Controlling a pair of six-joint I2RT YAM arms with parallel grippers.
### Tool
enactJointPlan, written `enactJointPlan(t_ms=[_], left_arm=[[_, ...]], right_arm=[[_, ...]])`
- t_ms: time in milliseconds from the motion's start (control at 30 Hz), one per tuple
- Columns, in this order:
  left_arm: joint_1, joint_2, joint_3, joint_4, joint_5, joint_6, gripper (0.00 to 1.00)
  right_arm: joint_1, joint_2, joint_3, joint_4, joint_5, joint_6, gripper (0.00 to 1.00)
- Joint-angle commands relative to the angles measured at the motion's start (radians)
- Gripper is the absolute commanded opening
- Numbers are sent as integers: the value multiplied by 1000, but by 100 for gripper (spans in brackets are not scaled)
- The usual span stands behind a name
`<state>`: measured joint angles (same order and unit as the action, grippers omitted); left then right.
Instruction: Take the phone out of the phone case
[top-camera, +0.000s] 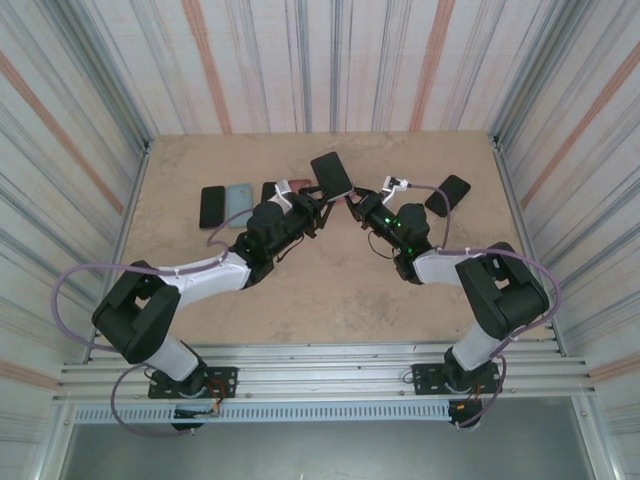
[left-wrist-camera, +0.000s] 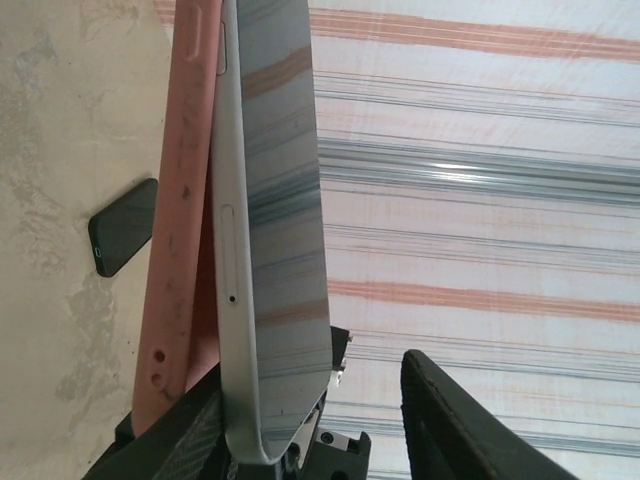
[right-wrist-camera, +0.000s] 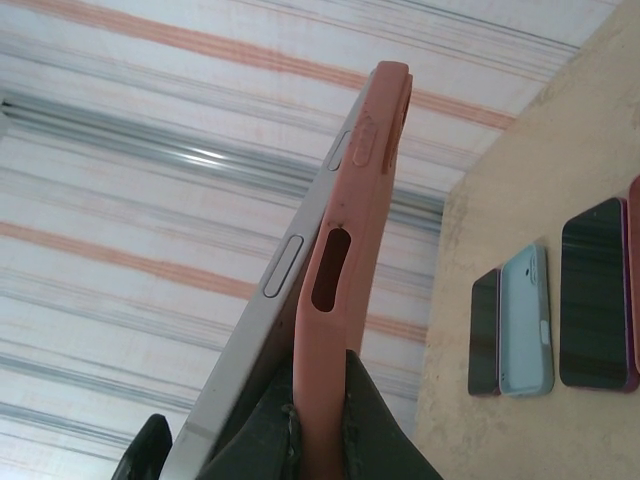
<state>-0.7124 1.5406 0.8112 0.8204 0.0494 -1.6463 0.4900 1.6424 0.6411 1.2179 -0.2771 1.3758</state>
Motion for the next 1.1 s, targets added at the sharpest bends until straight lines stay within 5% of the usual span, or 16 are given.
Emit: enactJointPlan(t_ms=[0, 667, 867, 1067], left_arm=[[5, 9, 40, 55, -36, -2, 41], [-4, -41, 67, 54, 33, 29, 1], [-32, -75, 87, -15, 78, 68, 0], [-65, -56, 106, -25, 131, 73, 0]], right_arm=[[19, 20, -5, 130, 6, -13, 0], [36, 22, -12, 36, 104, -18, 0], [53, -43, 11, -218, 245, -87, 0], [43, -38, 17, -252, 332, -108, 0]])
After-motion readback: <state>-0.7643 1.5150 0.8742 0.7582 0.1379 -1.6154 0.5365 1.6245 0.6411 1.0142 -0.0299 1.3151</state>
